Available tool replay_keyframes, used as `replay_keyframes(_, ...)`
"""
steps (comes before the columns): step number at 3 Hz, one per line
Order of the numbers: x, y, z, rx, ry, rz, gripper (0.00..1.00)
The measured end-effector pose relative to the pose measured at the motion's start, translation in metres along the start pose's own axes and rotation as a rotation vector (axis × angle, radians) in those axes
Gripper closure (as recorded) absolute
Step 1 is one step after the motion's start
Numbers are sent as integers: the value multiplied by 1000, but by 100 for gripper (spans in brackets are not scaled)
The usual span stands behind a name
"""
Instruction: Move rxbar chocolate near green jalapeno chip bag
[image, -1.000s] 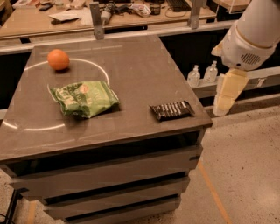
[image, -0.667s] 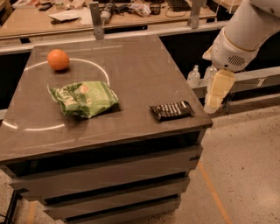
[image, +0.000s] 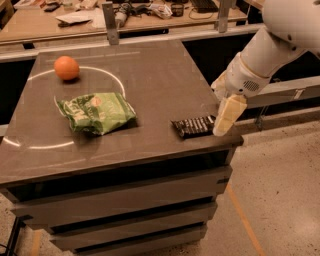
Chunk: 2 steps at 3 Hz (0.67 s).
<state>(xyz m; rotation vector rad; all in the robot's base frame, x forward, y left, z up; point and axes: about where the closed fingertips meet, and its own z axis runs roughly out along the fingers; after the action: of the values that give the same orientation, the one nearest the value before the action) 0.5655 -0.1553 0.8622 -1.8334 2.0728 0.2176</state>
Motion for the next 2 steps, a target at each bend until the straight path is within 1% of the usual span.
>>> replay_keyframes(1, -15, 14, 22, -53, -23, -49, 20)
replay_keyframes(2, -26, 25, 35, -93, -30, -97, 19)
